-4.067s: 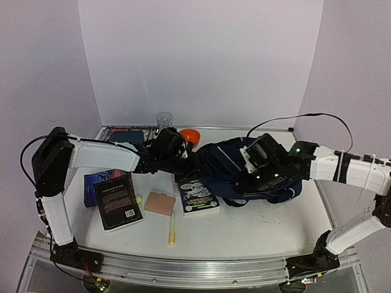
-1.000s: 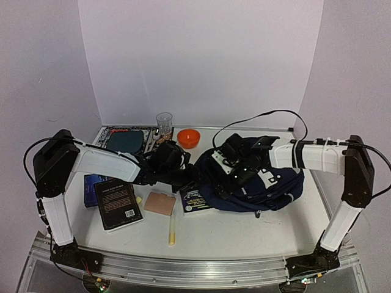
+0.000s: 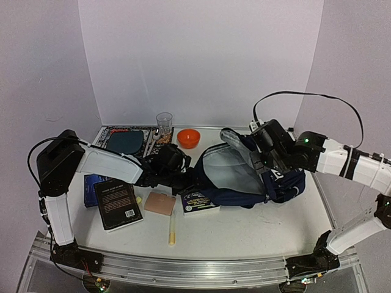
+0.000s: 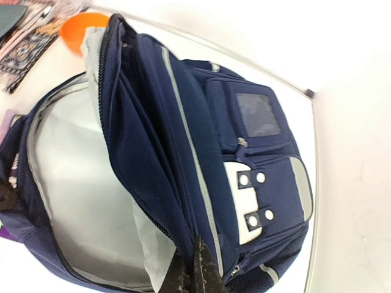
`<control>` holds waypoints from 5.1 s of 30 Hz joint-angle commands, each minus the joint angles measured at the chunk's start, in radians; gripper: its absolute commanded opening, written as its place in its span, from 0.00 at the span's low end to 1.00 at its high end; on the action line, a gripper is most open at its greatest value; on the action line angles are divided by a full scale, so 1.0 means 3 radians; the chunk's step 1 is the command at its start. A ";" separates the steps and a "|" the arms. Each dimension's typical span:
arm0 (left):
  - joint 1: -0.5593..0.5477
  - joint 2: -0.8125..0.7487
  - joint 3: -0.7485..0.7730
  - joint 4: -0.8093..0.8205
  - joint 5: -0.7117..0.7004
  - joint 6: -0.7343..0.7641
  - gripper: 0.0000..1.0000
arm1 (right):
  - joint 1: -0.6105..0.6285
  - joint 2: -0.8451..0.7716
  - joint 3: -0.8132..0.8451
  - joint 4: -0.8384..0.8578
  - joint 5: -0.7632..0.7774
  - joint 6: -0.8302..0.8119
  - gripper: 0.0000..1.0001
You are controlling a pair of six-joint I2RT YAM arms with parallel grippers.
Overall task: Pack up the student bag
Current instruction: Pick up the largest pocket of the bag from the student bag, then pick up the book at the corner of the board, then pass from the left arm to the right
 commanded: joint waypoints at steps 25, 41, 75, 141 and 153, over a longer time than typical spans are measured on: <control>0.0514 -0.1527 -0.0320 -0.3084 -0.1898 0.0115 0.87 | -0.0079 -0.0315 -0.0409 0.0499 -0.0174 -0.0092 0.00; 0.0069 -0.0719 -0.0254 -0.3491 -0.2425 -0.0323 0.83 | -0.0078 -0.0130 -0.0358 0.0562 -0.0298 -0.0107 0.00; 0.0064 -0.0198 -0.0248 -0.3555 -0.2331 -0.0125 0.44 | -0.0078 -0.0180 -0.0561 0.0553 -0.0218 -0.0011 0.00; 0.0688 -0.2197 -0.0406 0.0007 -0.0032 0.0058 0.00 | -0.0077 -0.0043 -0.0783 0.0969 -0.1466 -0.0136 0.25; 0.0687 -0.2012 -0.0268 0.0429 0.0382 -0.0097 0.00 | -0.0571 -0.0271 -0.0379 0.1649 -0.2888 0.0681 0.98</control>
